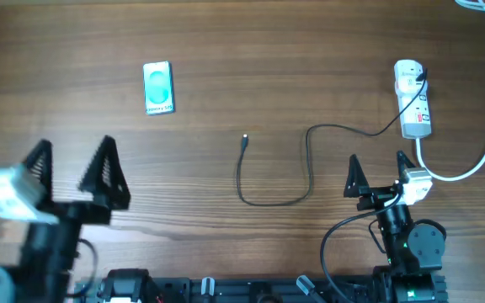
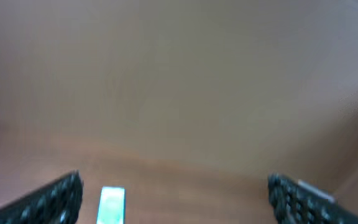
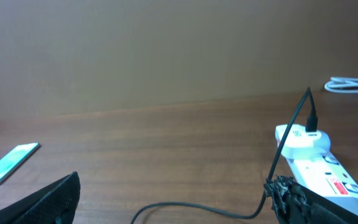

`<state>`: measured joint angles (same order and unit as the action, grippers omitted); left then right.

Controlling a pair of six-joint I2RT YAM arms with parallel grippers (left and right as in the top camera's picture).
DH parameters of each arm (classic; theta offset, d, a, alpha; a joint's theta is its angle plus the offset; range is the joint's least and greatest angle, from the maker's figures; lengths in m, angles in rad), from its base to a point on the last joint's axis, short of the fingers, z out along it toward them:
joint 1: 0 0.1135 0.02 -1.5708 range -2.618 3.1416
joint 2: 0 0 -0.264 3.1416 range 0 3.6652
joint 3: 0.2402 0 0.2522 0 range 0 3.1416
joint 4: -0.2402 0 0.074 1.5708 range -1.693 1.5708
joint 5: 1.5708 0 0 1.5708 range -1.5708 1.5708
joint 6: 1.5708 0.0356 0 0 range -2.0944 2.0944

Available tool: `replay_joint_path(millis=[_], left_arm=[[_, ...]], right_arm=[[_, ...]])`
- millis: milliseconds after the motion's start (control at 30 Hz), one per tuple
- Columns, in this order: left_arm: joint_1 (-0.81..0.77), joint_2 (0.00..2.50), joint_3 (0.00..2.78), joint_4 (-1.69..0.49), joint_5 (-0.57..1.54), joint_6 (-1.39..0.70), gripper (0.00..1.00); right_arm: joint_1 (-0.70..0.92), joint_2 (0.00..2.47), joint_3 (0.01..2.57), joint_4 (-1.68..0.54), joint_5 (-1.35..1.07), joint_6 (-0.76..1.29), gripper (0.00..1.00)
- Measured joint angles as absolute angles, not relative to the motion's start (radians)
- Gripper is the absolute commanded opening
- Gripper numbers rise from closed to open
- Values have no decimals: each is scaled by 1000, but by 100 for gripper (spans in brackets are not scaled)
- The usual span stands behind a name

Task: Plug charger to phone and switch on socket
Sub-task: 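Move the left gripper forward over the Galaxy S25 phone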

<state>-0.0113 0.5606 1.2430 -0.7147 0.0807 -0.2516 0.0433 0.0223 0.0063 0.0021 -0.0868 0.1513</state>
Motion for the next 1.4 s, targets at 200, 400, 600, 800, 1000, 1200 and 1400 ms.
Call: replay_joint_path(millis=[200, 400, 600, 800, 1000, 1200, 1400], left_arm=[[-11, 1048, 1840, -1110, 92, -213, 100], [-11, 1485, 2233, -1376, 96, -184, 100], [-11, 1722, 2254, -1392, 105, -184, 100], [-11, 1901, 2255, -1392, 107, -184, 76], [-11, 2015, 2255, -1416, 111, -171, 48], [-11, 2050, 2253, -1420, 115, -170, 51], [-11, 2050, 2210, -1360, 117, -175, 68]], right_arm=[[43, 23, 6, 2, -89, 151, 100], [43, 23, 6, 1, -89, 151, 100], [43, 23, 6, 1, -89, 151, 100], [43, 23, 6, 1, -89, 151, 100], [43, 23, 6, 1, -89, 151, 100], [43, 23, 6, 1, -89, 151, 100], [43, 23, 6, 1, -89, 151, 100]])
